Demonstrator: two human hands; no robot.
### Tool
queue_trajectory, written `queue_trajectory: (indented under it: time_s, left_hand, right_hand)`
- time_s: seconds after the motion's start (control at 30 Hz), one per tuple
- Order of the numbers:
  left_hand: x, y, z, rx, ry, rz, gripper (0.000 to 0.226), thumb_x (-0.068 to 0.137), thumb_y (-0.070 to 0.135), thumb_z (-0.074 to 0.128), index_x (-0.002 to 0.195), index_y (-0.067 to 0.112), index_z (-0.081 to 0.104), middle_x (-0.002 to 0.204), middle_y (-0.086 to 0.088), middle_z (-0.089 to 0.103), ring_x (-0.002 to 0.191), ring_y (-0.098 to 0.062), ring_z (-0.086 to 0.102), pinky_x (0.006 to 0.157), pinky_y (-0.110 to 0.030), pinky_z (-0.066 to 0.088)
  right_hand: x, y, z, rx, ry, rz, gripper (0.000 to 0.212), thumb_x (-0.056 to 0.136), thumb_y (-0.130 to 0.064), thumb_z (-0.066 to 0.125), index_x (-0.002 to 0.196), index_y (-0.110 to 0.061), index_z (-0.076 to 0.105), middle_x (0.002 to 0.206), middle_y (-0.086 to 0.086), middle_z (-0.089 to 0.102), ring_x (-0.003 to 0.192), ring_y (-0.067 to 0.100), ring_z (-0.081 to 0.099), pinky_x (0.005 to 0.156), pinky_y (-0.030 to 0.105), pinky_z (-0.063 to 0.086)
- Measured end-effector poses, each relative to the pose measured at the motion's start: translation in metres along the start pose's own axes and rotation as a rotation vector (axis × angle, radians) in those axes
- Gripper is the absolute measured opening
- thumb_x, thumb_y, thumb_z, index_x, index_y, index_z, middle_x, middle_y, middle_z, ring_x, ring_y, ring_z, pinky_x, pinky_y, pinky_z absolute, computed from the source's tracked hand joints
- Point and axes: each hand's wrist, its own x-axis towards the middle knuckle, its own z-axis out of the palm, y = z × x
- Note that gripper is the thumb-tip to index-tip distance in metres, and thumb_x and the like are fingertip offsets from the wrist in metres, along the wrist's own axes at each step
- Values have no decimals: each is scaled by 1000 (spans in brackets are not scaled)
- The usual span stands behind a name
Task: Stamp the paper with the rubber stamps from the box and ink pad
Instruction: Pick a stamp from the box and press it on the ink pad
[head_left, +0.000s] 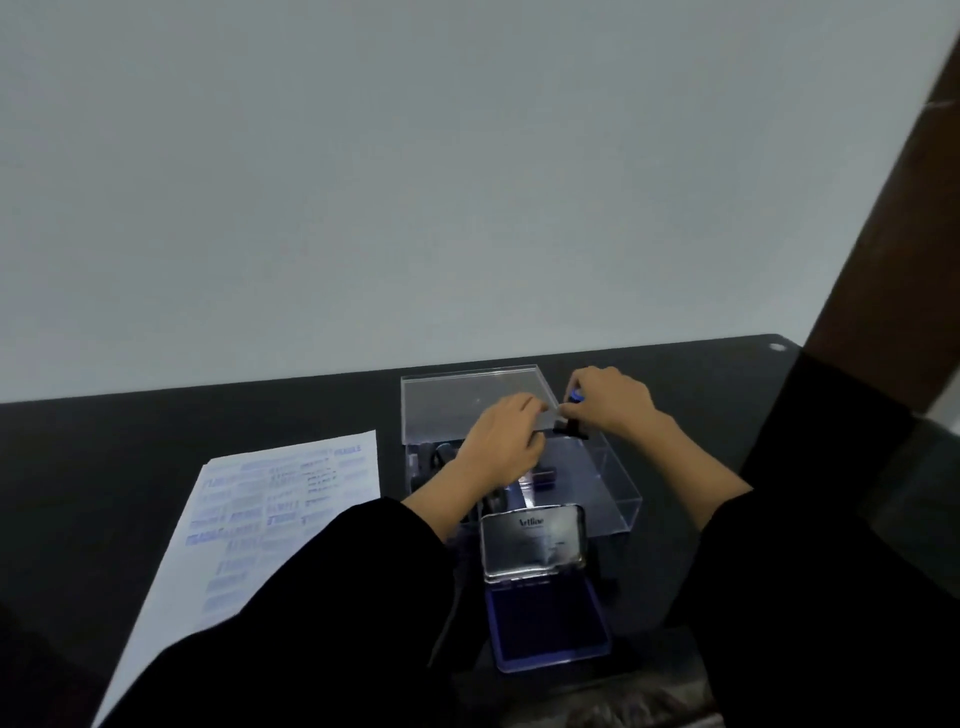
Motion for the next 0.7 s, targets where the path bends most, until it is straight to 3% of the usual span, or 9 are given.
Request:
queue_trajectory:
  time_s: [0.2,0.33,0.57,0.7]
  left_hand:
    - [15,-18,21,132,-52,-36,52,99,30,36,146,12,24,157,-6,17,145,-21,13,118,-40,13]
    - [20,-26,31,161,-106,-40,56,100,36,31,149,13,16,158,-4,12,146,-20,8,119,-42,8]
    - [16,-29,44,103,-87,-62,55,100,36,28,148,12,18,158,-3,14,146,-18,9,119,-40,6]
    - [16,-31,45,95,-82,-53,55,100,36,28,148,11,18,157,-4,16,146,-18,10,119,-40,6]
  right_hand:
    - [24,10,21,-158,-233,-101,25,92,-34,53,109,-16,58,118,6,58,105,23,57,88,35,45]
    - [29,6,27,-354,-380,-145,24,94,-27,47,114,-20,57,118,5,59,102,21,56,89,34,45]
    - [38,-7,30,-536,-437,-156,30,92,-21,44,121,-19,54,121,4,59,96,20,54,88,32,44]
    - [40,-4,33,-524,-364,-160,35,89,-31,58,122,-20,54,124,5,56,111,23,56,89,32,44]
